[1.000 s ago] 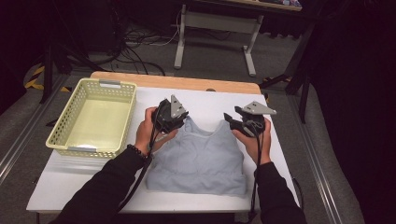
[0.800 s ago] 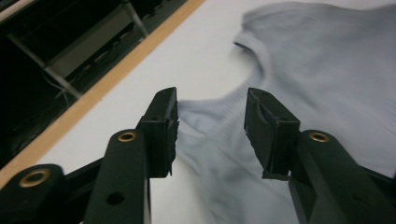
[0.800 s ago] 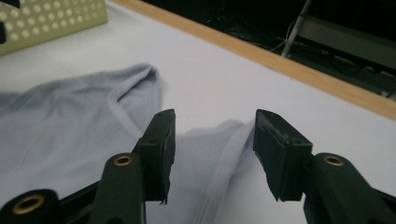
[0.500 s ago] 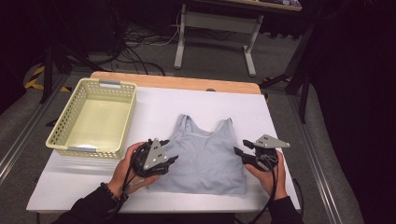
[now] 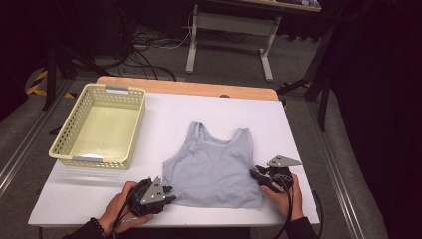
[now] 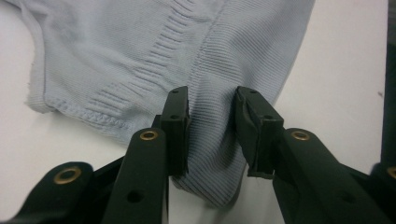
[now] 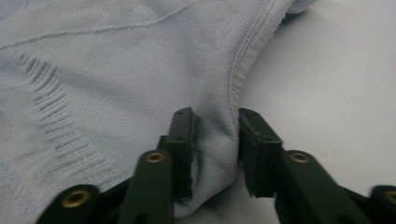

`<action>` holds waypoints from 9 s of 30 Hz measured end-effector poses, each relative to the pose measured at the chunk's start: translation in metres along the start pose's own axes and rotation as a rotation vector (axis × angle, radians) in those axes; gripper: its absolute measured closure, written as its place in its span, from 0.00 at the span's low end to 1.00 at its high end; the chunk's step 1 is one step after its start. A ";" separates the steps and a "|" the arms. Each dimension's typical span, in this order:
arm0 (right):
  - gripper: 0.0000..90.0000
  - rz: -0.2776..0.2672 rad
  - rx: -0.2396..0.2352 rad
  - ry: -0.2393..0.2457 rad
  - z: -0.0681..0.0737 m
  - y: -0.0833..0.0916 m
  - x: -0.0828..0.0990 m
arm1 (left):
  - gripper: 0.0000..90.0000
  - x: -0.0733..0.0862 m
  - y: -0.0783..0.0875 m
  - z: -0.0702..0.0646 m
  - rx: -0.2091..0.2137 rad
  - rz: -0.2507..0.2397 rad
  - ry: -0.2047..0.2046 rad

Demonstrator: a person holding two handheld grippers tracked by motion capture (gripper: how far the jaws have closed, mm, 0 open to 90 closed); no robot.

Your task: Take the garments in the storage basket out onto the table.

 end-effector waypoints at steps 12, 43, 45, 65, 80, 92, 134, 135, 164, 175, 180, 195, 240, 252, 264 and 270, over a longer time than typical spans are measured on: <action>0.91 -0.153 0.098 -0.015 -0.018 0.007 -0.043 | 0.89 -0.016 -0.012 0.016 0.005 -0.002 0.010; 0.46 -0.027 -0.026 0.085 0.045 0.019 0.011 | 0.83 -0.033 0.057 0.017 -0.115 -0.150 -0.003; 0.45 -0.008 -0.012 0.100 0.047 0.019 0.016 | 0.71 -0.028 0.053 0.016 -0.110 -0.136 0.014; 0.93 -0.085 -0.138 0.111 0.062 0.050 0.022 | 0.91 -0.005 0.023 0.025 -0.064 -0.003 0.078; 0.93 -0.376 0.058 0.103 0.059 0.121 -0.020 | 0.88 -0.057 0.070 0.029 -0.093 -0.217 0.082; 0.92 -0.403 0.094 0.078 0.058 0.134 -0.018 | 0.87 -0.061 0.077 0.022 -0.093 -0.252 0.071; 0.89 -0.135 0.064 0.046 0.013 0.024 -0.019 | 0.93 -0.029 -0.021 0.064 -0.178 0.023 0.132; 0.89 -0.139 0.066 0.045 0.012 0.024 -0.022 | 0.93 -0.028 -0.019 0.066 -0.198 0.027 0.131; 0.74 -0.060 -0.025 0.109 0.034 0.007 -0.004 | 0.57 -0.042 0.023 0.057 -0.255 -0.134 0.128; 0.90 -0.040 0.025 0.132 0.030 0.008 -0.004 | 0.44 -0.030 -0.012 -0.003 -0.025 -0.047 0.017; 0.91 -0.060 0.066 0.114 0.018 0.023 -0.008 | 0.44 -0.024 -0.021 0.003 -0.010 -0.017 0.044; 0.92 -0.106 0.198 0.046 -0.009 0.017 -0.016 | 0.44 -0.034 -0.032 0.018 -0.086 -0.009 0.079; 0.75 -0.119 0.042 0.059 0.037 0.059 0.004 | 0.35 -0.085 0.005 0.052 -0.147 -0.188 0.129; 0.47 -0.121 -0.005 -0.009 -0.037 -0.021 -0.092 | 0.33 -0.125 -0.066 0.146 -0.259 -0.069 0.238; 0.53 0.062 0.031 -0.075 -0.065 -0.094 -0.094 | 0.62 -0.110 -0.122 0.187 -0.186 0.071 0.345; 0.89 0.092 0.023 0.001 -0.053 -0.098 -0.102 | 0.88 -0.113 -0.113 0.191 -0.251 0.090 0.309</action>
Point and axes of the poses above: each handheld gripper's, and its own axes: y roughly backward along the jaws, x roughly out of its underside, z roughly to its left, the point moved 9 cm from there along -y, roughly forward along the jaws, and after that the axes turned 4 degrees about z, right-handed, at the moved point
